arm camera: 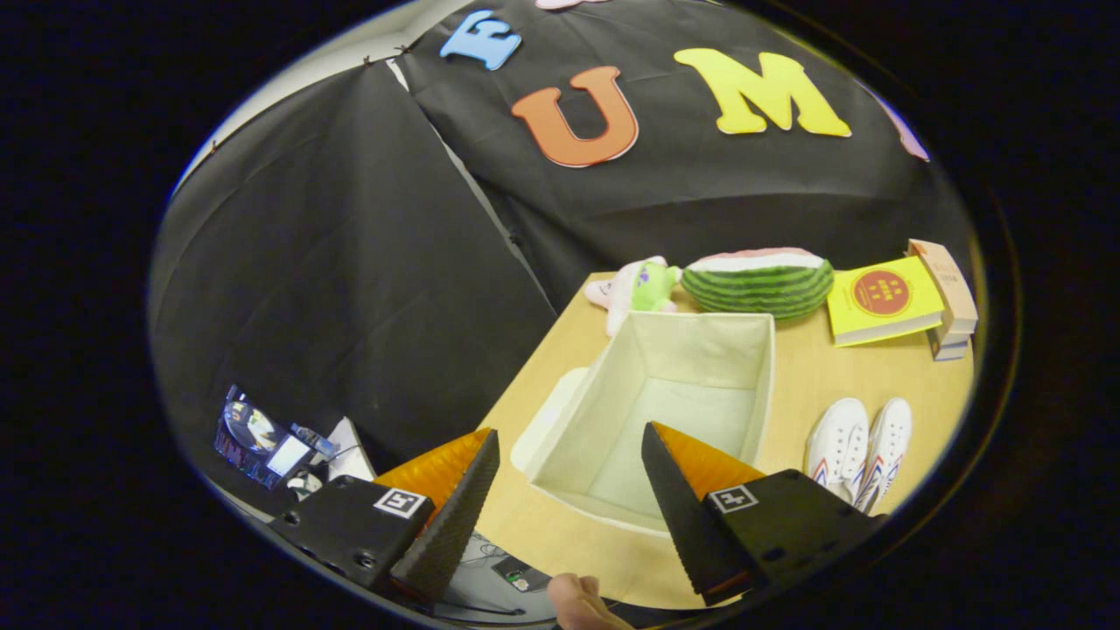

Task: Open the storage box then place both shoes into the box .Put the left shoe in first, then the right shoe, with the right side of both shoes facing outward in a uniform manner.

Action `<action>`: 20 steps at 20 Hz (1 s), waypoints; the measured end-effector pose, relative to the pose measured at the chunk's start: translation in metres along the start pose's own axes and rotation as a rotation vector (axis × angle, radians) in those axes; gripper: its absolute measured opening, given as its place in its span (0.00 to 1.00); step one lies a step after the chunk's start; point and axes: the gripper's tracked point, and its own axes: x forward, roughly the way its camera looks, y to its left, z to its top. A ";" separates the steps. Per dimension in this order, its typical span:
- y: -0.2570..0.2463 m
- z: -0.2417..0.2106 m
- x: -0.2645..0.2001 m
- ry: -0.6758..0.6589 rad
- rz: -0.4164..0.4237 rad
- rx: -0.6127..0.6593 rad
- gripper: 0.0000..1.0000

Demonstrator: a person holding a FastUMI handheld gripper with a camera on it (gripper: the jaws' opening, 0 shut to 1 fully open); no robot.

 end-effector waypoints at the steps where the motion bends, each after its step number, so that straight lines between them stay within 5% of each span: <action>1: -0.016 -0.006 -0.002 0.011 -0.022 -0.003 1.00; 14: -0.237 -0.087 -0.031 0.180 -0.421 0.025 1.00; 20: -0.303 -0.126 -0.013 0.342 -0.491 -0.016 0.92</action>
